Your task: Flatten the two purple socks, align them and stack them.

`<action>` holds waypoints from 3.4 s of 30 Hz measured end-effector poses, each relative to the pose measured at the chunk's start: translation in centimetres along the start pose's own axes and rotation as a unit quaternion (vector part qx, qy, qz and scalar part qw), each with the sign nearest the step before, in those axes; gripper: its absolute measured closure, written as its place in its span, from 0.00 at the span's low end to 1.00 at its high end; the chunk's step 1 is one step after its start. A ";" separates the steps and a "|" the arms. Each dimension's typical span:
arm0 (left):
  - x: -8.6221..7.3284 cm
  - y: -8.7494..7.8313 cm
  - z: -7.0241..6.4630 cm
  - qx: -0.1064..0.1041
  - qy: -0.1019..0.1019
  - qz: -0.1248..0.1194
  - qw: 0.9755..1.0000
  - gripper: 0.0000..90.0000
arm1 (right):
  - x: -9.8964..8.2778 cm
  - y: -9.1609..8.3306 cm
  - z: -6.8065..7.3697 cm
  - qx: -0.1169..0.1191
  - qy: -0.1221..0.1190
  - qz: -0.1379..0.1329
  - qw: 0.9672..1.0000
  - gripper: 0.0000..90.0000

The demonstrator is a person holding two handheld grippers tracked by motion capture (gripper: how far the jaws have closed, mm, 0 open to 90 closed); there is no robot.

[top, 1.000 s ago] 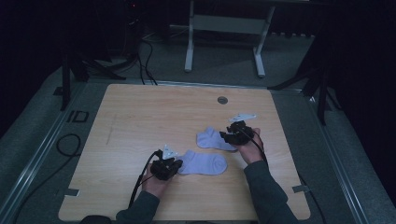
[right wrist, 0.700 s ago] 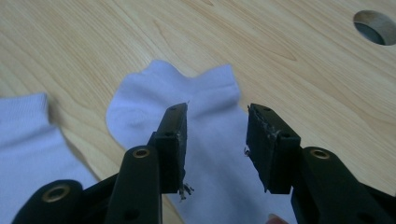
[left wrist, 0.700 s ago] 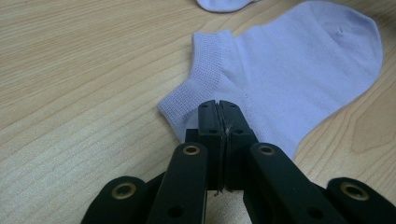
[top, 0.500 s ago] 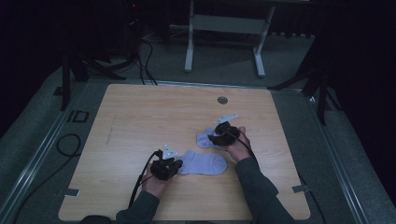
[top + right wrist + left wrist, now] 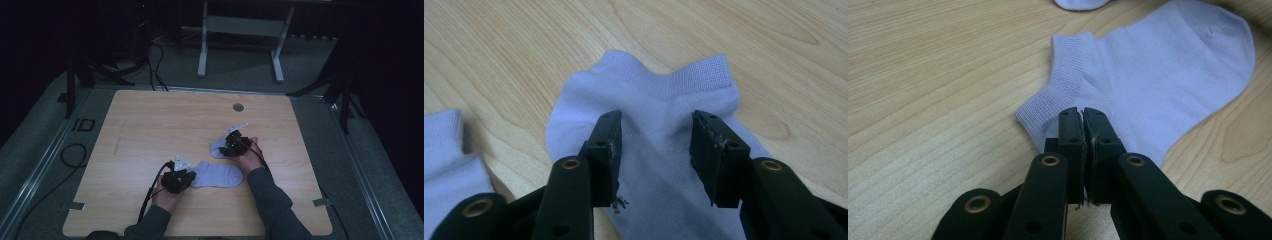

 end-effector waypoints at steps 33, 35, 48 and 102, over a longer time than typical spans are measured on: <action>0.2 -1.4 0.9 0.006 -0.019 -0.030 0.999 0.88 | 0.1 -5.0 0.1 0.021 0.028 -0.070 0.997 0.94; 0.2 -1.4 0.9 0.006 -0.020 -0.029 0.999 0.87 | 0.1 -5.7 0.1 0.024 0.029 -0.077 0.996 0.94; 0.2 -1.4 1.0 0.007 -0.008 -0.022 1.000 0.85 | -0.7 -9.8 0.4 0.046 0.030 -0.126 0.990 0.94; 1.9 -3.1 -0.6 -0.024 0.018 -0.074 0.997 0.85 | -4.3 -8.5 6.0 0.112 0.004 -0.124 0.986 0.93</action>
Point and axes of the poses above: each handheld gripper's, and its own axes: y roughly forward along the jaws, x roughly out of its top, z roughly to its left, the point moved 3 cm from there along y, roughly forward along the jaws, and after that the axes turned 13 degrees about y, right-handed, at the moved point
